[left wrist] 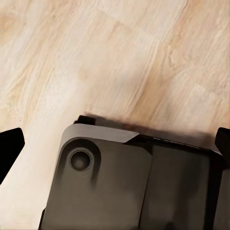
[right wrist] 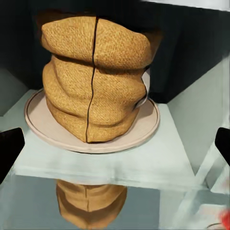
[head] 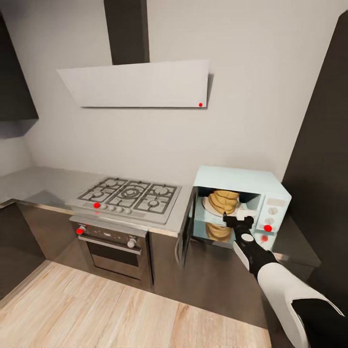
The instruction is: In the kitchen, take the popcorn bag from the countertop, put it into the microwave, and heat it until the popcorn is cooked so the cooked popcorn ends up inside the bag.
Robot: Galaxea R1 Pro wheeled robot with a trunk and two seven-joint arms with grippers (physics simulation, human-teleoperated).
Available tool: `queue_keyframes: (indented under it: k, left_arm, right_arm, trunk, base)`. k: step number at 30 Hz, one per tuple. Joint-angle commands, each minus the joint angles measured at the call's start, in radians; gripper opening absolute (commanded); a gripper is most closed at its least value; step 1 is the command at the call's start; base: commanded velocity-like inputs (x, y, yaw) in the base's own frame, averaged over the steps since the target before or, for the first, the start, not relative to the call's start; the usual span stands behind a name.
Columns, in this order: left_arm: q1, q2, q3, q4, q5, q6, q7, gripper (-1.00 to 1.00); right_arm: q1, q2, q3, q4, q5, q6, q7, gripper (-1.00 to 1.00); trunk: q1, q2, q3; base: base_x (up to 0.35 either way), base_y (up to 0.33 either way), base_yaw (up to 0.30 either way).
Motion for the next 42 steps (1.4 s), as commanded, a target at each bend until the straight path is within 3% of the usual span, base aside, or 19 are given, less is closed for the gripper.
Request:
queue_keyframes:
  k: [1,2,4,7,9,15,17,19,22,25,28,29,31,33,36,38,40,42]
  left_arm:
    - [-0.001,0.000,0.003,0.000,0.000,-0.003,0.001,1.00]
    - [-0.001,0.000,0.003,0.000,0.000,-0.003,0.001,1.00]
    - [-0.001,0.000,0.003,0.000,0.000,-0.003,0.001,1.00]
    - [-0.002,0.000,0.003,0.000,0.000,-0.004,0.001,1.00]
    - [-0.001,0.000,0.003,0.000,0.000,-0.003,0.001,1.00]
    - [-0.001,0.000,0.003,0.000,0.002,-0.004,0.001,1.00]
    - [-0.002,0.000,0.008,0.000,0.009,-0.003,0.003,1.00]
    - [-0.007,0.000,0.008,0.000,0.010,-0.002,0.003,1.00]
    - [-0.012,-0.005,-0.007,-0.001,0.001,-0.002,0.000,1.00]
    - [-0.054,-0.012,-0.010,-0.039,0.005,-0.002,-0.009,1.00]
    - [-0.095,-0.026,-0.015,-0.130,0.004,-0.002,-0.027,1.00]
    - [-0.116,-0.047,-0.017,-0.216,0.004,-0.002,-0.071,1.00]
    - [-0.151,-0.074,-0.017,-0.311,0.004,0.004,-0.115,1.00]
    - [-0.270,-0.111,-0.017,-0.393,0.007,0.014,-0.135,1.00]
    - [-0.490,-0.113,-0.016,-0.419,0.011,0.089,-0.143,1.00]
    - [-0.578,-0.113,-0.015,-0.422,0.012,0.115,-0.144,1.00]
    - [-0.691,-0.113,-0.014,-0.421,0.027,0.134,-0.135,1.00]
    - [-0.822,-0.113,0.012,-0.417,0.050,0.194,-0.130,1.00]
  right_arm:
    - [0.011,-0.002,0.005,-0.054,-0.002,0.001,-0.008,1.00]
    - [0.037,-0.002,0.003,-0.108,-0.002,0.005,-0.010,1.00]
    - [0.131,-0.003,-0.002,-0.311,-0.004,0.059,-0.015,1.00]
    - [0.272,-0.005,-0.026,-0.580,-0.005,0.216,-0.020,1.00]
    - [0.368,-0.004,-0.032,-0.716,-0.004,0.248,-0.021,1.00]
    - [0.639,0.005,-0.030,-1.008,-0.001,0.294,-0.026,1.00]
    - [0.760,0.006,-0.033,-1.120,-0.002,0.310,-0.027,1.00]
    - [0.849,0.007,-0.033,-1.142,-0.003,0.309,-0.027,1.00]
    - [0.908,0.006,-0.033,-1.062,-0.011,0.289,-0.025,1.00]
    - [0.923,0.009,-0.031,-0.899,-0.017,0.227,-0.022,1.00]
    - [0.920,0.024,-0.023,-0.649,-0.017,0.091,-0.018,1.00]
    - [0.915,0.042,-0.022,-0.538,-0.016,0.026,-0.017,1.00]
    - [0.912,0.062,-0.020,-0.462,-0.014,0.000,-0.016,1.00]
    - [0.911,0.074,-0.012,-0.393,-0.010,-0.011,-0.015,1.00]
    - [0.899,0.077,0.057,-0.298,-0.006,-0.019,-0.015,1.00]
    - [0.877,0.078,0.087,-0.211,-0.004,-0.040,-0.015,1.00]
    - [0.859,0.079,0.109,-0.138,-0.003,-0.057,-0.015,1.00]
    - [0.854,0.079,0.120,-0.116,-0.002,-0.061,-0.017,1.00]
  trunk:
    - [0.000,-0.002,-0.002]
    - [0.000,-0.002,-0.002]
    - [0.000,-0.002,-0.002]
    - [0.000,-0.002,-0.002]
    - [0.000,-0.002,-0.002]
    - [0.000,-0.002,-0.002]
    - [0.000,-0.002,-0.002]
    - [0.000,-0.002,-0.002]
    - [0.000,-0.002,-0.002]
    - [0.000,-0.002,-0.002]
    - [0.000,-0.002,-0.002]
    - [0.000,-0.002,-0.002]
    - [0.000,-0.002,-0.002]
    - [0.000,-0.002,-0.002]
    - [0.000,-0.002,-0.002]
    - [0.000,-0.002,-0.002]
    - [0.000,-0.002,-0.002]
    - [0.000,-0.002,-0.002]
  base:
    - [-0.331,0.000,0.000]
    - [-0.335,0.000,0.000]
    - [-0.340,0.000,0.000]
    - [-0.342,0.000,0.000]
    - [-0.343,0.000,0.000]
    - [-0.319,0.000,0.000]
    - [-0.086,0.000,0.000]
    - [-0.026,0.000,0.000]
    - [-0.004,0.000,0.000]
    - [0.000,0.000,0.000]
    - [0.000,0.000,0.000]
    - [0.000,0.000,0.000]
    - [0.000,0.000,0.000]
    - [0.000,0.000,0.000]
    - [0.000,0.000,-0.002]
    - [0.000,0.000,-0.095]
    - [0.000,0.000,-0.220]
    - [0.000,0.000,-0.262]
